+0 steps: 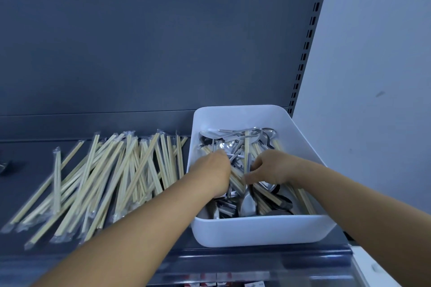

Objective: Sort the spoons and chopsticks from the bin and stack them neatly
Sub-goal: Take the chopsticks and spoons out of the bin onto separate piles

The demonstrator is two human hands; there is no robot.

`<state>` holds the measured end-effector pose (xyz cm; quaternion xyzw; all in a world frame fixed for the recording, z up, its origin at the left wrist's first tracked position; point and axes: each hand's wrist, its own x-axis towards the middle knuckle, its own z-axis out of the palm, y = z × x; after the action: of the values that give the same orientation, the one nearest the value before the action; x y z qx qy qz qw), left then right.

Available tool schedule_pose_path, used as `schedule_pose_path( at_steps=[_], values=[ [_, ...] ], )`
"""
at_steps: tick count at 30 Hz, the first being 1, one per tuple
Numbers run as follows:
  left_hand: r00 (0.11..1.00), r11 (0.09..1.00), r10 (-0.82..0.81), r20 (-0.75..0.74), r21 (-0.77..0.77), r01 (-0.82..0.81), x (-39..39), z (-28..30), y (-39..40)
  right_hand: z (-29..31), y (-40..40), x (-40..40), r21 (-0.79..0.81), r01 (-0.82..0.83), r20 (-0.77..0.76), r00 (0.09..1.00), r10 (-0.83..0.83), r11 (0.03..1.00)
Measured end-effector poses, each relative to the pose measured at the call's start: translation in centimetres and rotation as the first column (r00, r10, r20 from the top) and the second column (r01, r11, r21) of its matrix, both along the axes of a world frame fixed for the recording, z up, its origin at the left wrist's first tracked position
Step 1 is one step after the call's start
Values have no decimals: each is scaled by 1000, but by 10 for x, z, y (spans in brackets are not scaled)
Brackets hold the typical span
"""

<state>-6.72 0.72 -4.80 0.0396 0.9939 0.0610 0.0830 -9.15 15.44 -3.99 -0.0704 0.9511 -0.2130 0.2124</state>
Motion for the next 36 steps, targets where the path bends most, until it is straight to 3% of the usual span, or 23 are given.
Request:
schedule_pose_path(
  at_steps=[4,9,13,19,25,31,36],
  values=[
    [998,999,-20,-60,28,22,1,3,0,0,-2,2,11,-15,20,1000,15,1000],
    [992,994,-8,-122,109,21,2,3,-2,2,3,-2,-70,108,19,994,-107,992],
    [980,985,10,-200,169,25,0,2,-4,-3,11,-7,-255,284,79,959,-273,924],
    [958,985,-7,-288,163,57,2,7,-5,-2,16,-11,-276,363,71,931,-358,890],
    [986,997,-9,-166,68,21,2,21,-7,2,19,-13,-160,348,6,936,-352,924],
    [974,996,26,-226,94,-5,-2,36,-13,0,18,-10,-333,397,227,914,-336,855],
    [975,996,14,-222,93,7,-2,38,-19,13,26,-11,-309,373,71,926,-370,875]
  ],
)
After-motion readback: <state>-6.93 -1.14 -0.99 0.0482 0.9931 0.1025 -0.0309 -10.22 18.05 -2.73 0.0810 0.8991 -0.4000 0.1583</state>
